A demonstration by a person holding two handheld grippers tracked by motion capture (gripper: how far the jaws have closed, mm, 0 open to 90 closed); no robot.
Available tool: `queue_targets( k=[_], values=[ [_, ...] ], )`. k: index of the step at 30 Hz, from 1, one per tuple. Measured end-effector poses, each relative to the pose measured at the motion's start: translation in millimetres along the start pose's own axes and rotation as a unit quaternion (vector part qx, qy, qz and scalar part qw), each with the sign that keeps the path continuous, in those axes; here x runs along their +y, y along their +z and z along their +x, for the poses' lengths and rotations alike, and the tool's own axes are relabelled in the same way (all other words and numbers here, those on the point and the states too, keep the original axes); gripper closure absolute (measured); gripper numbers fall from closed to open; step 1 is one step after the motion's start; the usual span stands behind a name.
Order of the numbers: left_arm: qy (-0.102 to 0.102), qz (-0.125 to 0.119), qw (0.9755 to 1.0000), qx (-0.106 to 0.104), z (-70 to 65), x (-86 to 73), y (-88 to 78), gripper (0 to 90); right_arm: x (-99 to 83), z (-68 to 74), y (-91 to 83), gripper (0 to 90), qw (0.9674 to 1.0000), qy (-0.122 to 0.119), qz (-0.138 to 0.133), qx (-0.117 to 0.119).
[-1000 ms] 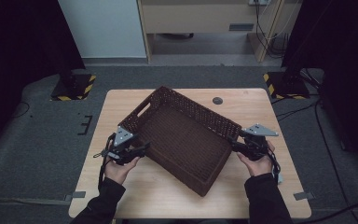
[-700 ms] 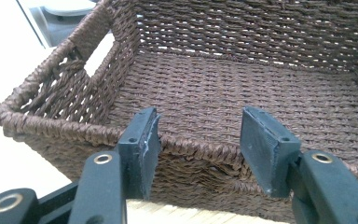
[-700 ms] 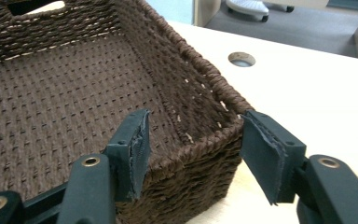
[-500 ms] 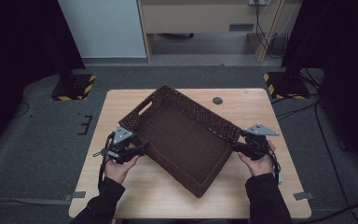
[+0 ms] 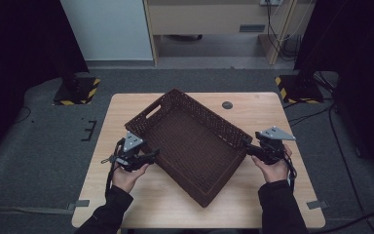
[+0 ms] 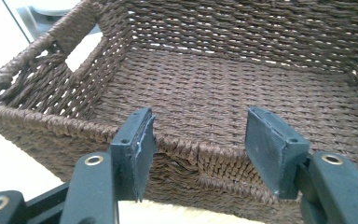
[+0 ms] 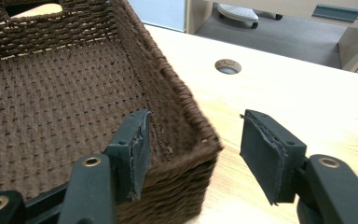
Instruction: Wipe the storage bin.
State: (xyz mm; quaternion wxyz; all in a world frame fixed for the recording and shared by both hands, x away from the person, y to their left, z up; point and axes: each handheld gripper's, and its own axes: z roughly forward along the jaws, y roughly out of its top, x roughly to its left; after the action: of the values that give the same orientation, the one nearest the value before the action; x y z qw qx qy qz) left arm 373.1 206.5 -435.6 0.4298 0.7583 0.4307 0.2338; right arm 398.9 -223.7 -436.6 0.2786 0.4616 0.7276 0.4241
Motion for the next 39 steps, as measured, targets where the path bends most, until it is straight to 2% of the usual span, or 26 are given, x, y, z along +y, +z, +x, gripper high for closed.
queue_targets(
  k=[3, 8, 10, 12, 17, 19, 21, 23, 25, 28, 31, 33, 35, 39],
  values=[
    [-0.007, -0.003, 1.0000, -0.003, 3.4, -0.4, 1.0, 40.7, -1.0, -3.3, 5.6, 45.5, 1.0000, -0.001, 0.004, 0.008],
    [-0.007, -0.004, 1.0000, -0.003, 0.4, -1.2, -1.2, 40.1, -1.3, -1.5, 8.7, 57.7, 0.9994, -0.002, 0.019, 0.028],
    [-0.009, -0.004, 0.9999, -0.010, -1.9, -1.3, -2.4, 37.6, -0.2, 0.8, 7.1, 58.5, 0.9992, -0.013, 0.028, 0.023],
    [-0.007, -0.002, 0.9999, -0.015, -5.3, -1.8, -3.6, 36.3, 1.3, 2.2, 2.5, 60.7, 0.9984, -0.017, 0.044, 0.032],
    [-0.006, 0.004, 0.9999, -0.008, -5.8, -3.2, -0.5, 36.6, -0.7, 9.6, -6.4, 59.9, 0.9974, -0.023, 0.053, 0.042],
    [-0.010, 0.002, 0.9999, -0.014, -2.8, -3.3, 0.2, 37.2, 0.4, 9.7, -6.1, 59.5, 0.9973, -0.032, 0.050, 0.042],
    [-0.009, 0.001, 0.9999, -0.009, -1.5, -3.0, 1.5, 37.9, 0.7, 9.2, -3.2, 58.3, 0.9978, -0.035, 0.037, 0.043],
    [-0.010, 0.001, 0.9999, -0.007, 0.1, -2.4, 3.0, 38.2, 0.2, 9.4, 1.3, 60.8, 0.9979, -0.046, 0.031, 0.033],
    [-0.014, 0.001, 0.9999, -0.005, 2.8, -2.4, 4.4, 38.4, -0.5, 8.6, 4.9, 69.0, 0.9976, -0.055, 0.031, 0.028],
    [-0.015, -0.002, 0.9998, -0.008, 4.2, -3.1, 4.3, 38.4, -0.5, 7.7, 5.9, 80.3, 0.9968, -0.051, 0.033, 0.053],
    [-0.017, -0.001, 0.9998, -0.007, 2.0, -3.3, 2.3, 38.1, -0.8, 11.4, 4.6, 81.1, 0.9961, -0.066, 0.036, 0.046],
    [-0.019, -0.003, 0.9996, -0.018, 0.4, -4.3, 0.1, 36.2, -1.4, 12.0, 2.0, 81.4, 0.9957, -0.065, 0.040, 0.054],
    [-0.014, 0.002, 0.9998, -0.014, -1.9, -5.5, -0.8, 36.1, -3.5, 15.0, -1.9, 81.5, 0.9954, -0.064, 0.040, 0.059],
    [-0.022, 0.004, 0.9997, -0.014, -0.5, -6.6, 2.5, 37.5, -5.0, 19.3, -7.7, 79.5, 0.9944, -0.066, 0.043, 0.071]
  ],
)
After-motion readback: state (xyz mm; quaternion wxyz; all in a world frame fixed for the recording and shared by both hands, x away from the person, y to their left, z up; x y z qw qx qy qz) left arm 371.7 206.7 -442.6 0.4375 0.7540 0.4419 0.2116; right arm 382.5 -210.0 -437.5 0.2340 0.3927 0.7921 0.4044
